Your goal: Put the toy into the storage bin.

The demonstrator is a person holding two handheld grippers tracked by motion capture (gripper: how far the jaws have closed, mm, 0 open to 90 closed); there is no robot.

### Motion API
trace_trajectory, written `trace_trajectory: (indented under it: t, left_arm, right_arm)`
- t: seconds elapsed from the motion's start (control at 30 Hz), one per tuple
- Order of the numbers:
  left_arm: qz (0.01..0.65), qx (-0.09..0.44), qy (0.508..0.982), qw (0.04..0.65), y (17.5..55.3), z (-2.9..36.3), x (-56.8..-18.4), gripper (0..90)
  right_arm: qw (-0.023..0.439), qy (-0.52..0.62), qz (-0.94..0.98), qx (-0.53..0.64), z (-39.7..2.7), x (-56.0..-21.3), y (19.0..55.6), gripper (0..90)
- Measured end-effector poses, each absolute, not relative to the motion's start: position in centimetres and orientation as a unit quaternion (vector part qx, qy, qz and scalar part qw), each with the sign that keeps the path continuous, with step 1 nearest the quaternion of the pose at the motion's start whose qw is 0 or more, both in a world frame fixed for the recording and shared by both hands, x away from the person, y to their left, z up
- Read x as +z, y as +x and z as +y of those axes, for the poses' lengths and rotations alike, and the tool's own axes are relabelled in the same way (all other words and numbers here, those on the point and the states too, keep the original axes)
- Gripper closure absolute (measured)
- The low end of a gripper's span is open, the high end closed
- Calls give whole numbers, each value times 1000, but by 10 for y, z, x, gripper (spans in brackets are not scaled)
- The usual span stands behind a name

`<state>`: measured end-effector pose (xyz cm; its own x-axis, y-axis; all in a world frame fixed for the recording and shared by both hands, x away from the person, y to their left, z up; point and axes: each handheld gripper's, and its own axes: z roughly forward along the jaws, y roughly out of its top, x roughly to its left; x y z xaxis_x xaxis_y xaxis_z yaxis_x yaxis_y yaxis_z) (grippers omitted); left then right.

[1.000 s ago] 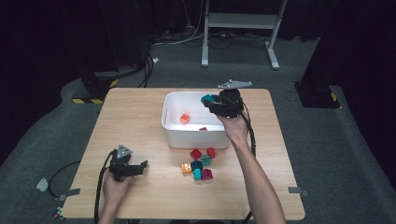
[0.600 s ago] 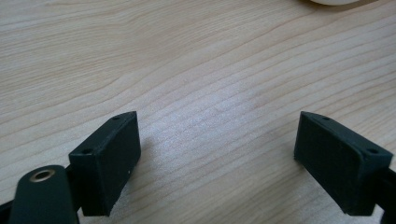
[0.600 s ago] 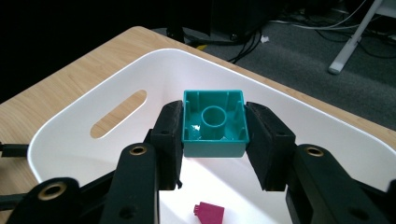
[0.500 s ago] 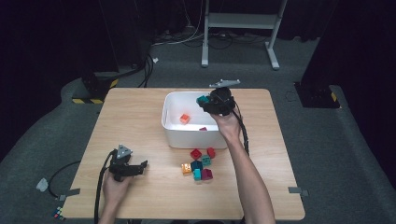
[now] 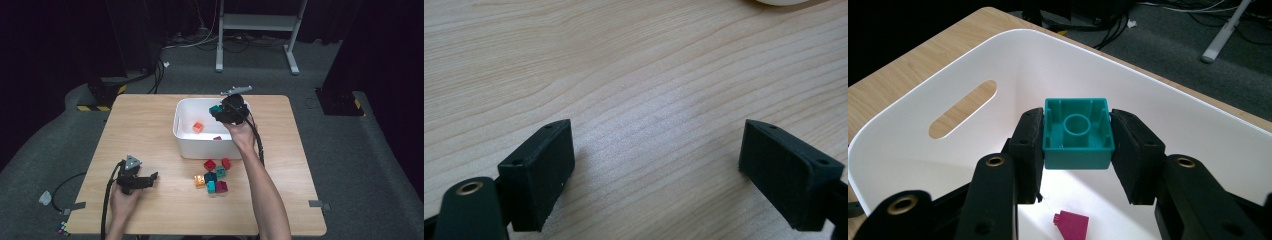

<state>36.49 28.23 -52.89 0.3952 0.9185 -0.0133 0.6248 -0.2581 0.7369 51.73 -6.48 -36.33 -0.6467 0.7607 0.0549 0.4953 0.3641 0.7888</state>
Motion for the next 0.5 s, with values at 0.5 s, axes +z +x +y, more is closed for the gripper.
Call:
trace_trajectory:
  t: [0.5]
  left_arm:
    - [506,216,763,340,365,282,-529,147]
  right_arm:
    - [168,387,804,420,-73,-363,511,487]
